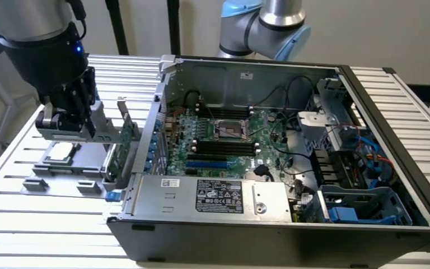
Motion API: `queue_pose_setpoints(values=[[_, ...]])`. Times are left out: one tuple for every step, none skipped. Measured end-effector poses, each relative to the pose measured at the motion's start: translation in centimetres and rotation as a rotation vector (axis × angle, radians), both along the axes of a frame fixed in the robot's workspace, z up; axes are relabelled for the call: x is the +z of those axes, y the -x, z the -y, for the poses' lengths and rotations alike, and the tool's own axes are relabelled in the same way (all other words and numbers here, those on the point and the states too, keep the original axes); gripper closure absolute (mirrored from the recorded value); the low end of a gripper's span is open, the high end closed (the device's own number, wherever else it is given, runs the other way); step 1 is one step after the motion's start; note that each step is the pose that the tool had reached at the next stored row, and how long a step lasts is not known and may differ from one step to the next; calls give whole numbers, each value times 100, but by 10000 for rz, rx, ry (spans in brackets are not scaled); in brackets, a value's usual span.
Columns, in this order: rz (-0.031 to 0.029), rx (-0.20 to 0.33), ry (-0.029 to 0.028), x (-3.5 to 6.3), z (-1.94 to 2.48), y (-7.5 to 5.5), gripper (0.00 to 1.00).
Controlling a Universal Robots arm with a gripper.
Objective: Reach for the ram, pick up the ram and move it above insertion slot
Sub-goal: 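Pick up the ram and move it above insertion slot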
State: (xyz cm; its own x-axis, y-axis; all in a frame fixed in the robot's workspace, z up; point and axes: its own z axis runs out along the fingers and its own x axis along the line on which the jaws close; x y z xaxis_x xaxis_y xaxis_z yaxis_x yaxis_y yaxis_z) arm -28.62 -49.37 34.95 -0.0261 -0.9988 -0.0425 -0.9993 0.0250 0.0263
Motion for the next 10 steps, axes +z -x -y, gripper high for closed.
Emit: queue_pose_setpoints(values=[[0,0,-14,45,0,-43,87],[-2,1,-25,91,1,-87,87],[0,0,-39,135,0,-130,87],[0,0,-52,180,0,-173,87],[0,1,-66,229,0,-220,87],[-1,1,-78,273,1,-262,87],[-1,1,-88,304,1,-302,87],[2,2,-94,321,0,-346,87],[0,3,-95,329,0,-387,87],[-1,5,-93,331,0,-425,87]])
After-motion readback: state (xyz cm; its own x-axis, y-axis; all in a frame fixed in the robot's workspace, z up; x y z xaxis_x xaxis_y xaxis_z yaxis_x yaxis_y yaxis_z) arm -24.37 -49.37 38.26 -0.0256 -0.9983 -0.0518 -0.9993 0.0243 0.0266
